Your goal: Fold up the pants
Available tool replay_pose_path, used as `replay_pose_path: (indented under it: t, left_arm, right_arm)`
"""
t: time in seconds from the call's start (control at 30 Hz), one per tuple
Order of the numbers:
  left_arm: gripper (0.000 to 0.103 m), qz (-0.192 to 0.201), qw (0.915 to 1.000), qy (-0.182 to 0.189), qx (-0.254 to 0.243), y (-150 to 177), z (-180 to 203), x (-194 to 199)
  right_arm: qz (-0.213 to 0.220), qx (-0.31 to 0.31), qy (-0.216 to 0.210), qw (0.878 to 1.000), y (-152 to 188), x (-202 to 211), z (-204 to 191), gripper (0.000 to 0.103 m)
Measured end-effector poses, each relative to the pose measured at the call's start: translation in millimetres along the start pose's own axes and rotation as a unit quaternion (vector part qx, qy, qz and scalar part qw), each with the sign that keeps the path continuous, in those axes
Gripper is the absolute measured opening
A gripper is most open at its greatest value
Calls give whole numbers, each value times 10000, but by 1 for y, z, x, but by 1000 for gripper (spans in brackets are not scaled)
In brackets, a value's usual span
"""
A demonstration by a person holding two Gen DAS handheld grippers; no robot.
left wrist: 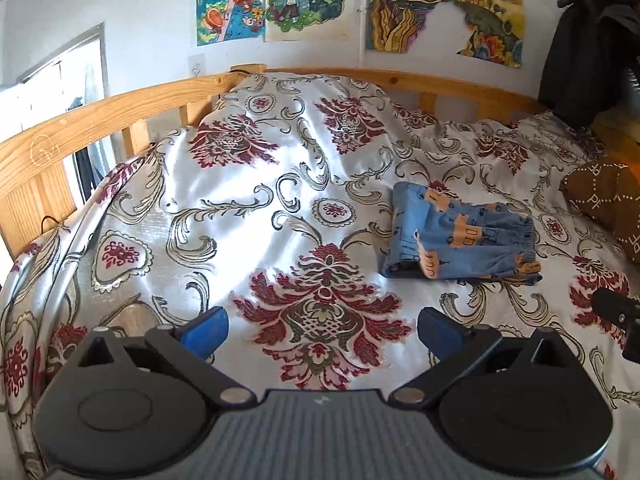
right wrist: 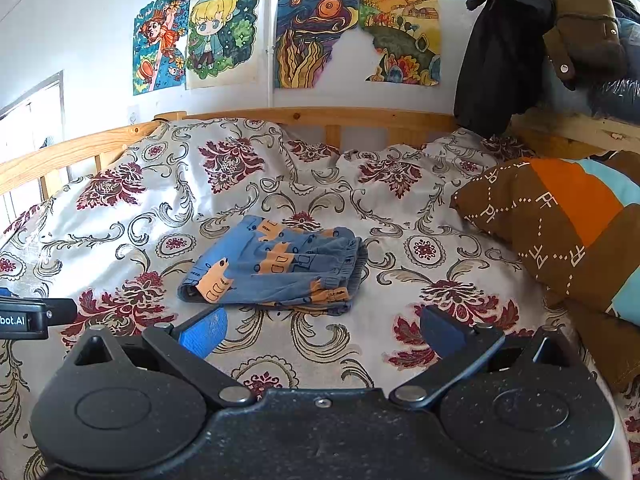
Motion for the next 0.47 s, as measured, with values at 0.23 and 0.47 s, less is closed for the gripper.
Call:
replay_pose_path:
  t: [0.23,0.47]
  left_arm:
    - [103,-56,10000,36,-14,0,1,-1]
    - [103,-53,9999,47,-77,1,4,0]
  right_arm:
    - [-9,6,-6,10000,1,0,-1,102]
    - [-12,2,-9,10000,2,1,-2,102]
Point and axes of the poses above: each gripper's, at about its wrist camera, not at the fingertips, and x roughly against the way its jaws point, z to its right, y to its underside, the point moved 5 cm from there along -x, roughly the way its jaws point, and after that the axes turned 8 degrees about x, right-handed, at the moved point
